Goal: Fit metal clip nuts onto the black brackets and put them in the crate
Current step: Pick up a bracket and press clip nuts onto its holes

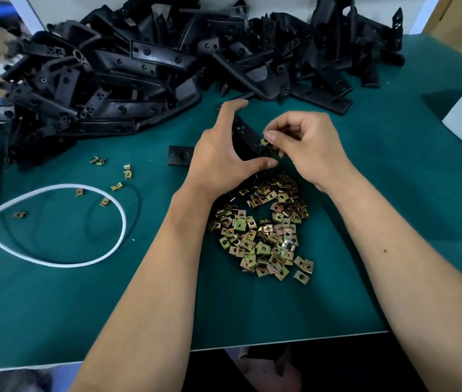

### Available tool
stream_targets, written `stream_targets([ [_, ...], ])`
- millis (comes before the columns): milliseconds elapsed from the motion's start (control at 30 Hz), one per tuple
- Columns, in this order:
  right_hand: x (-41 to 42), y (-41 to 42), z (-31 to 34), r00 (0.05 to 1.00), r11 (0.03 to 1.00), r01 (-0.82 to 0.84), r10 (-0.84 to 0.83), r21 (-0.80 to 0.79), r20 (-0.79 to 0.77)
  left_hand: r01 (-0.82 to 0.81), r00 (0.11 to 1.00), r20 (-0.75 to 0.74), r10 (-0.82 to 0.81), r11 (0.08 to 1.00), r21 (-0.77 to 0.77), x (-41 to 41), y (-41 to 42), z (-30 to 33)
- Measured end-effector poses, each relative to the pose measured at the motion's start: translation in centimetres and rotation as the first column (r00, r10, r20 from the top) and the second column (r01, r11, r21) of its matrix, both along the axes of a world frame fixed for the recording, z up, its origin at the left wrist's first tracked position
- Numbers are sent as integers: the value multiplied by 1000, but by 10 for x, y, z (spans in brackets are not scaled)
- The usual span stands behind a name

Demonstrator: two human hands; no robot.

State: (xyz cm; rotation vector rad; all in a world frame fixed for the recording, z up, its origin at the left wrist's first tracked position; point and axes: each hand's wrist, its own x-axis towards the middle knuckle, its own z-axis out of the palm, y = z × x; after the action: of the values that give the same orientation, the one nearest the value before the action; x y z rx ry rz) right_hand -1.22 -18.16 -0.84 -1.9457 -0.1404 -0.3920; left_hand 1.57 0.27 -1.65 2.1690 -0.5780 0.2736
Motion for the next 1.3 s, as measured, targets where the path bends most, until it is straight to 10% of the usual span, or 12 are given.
stream_targets([
  [700,-3,3,-1,995,997,-39,32,-69,-90,-98,995,-13,97,992,-75,10,4,-3],
  [967,-1,-2,1,958,847,-234,116,-477,-264,-191,981,-50,185,972,-138,13,16,-6],
  [1300,-3,2,1,974,886,-171,88,-431,-206,-197,979,-71,190,974,-110,10,10,-5],
])
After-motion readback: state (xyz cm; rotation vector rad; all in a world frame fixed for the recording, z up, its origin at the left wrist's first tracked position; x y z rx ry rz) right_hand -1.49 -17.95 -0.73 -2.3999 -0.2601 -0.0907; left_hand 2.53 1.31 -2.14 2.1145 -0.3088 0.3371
